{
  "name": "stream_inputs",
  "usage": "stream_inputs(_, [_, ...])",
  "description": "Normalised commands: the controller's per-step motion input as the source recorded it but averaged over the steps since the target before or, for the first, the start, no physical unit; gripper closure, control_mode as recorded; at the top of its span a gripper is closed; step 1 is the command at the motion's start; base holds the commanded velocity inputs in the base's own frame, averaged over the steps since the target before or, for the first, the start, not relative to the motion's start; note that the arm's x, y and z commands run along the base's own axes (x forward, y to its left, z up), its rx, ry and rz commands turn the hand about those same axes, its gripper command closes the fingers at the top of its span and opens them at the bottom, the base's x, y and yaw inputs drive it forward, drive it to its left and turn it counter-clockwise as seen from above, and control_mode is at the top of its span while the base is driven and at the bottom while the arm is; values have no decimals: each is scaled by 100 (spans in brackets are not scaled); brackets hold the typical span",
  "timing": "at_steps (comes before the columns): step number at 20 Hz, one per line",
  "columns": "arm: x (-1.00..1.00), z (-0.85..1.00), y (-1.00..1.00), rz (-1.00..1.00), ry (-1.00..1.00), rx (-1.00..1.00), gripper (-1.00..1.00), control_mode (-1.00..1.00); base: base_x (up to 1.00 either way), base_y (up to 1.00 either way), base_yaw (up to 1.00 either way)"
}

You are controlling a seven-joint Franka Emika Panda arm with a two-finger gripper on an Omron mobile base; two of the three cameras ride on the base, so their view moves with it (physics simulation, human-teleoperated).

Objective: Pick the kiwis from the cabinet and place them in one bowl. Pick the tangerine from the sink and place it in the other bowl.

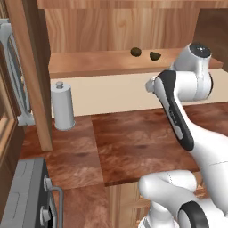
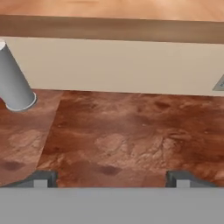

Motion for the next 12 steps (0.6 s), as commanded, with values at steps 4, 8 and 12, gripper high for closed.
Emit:
stream_inputs(4, [0,34,-21,0,-19,0,-100,-100,0,0,0])
stream_inputs(8, [0,38,-11,0,-15,0,-100,-100,0,0,0])
stream_inputs(12, [8,35,0,-3,-9,0,-100,-100,0,0,0])
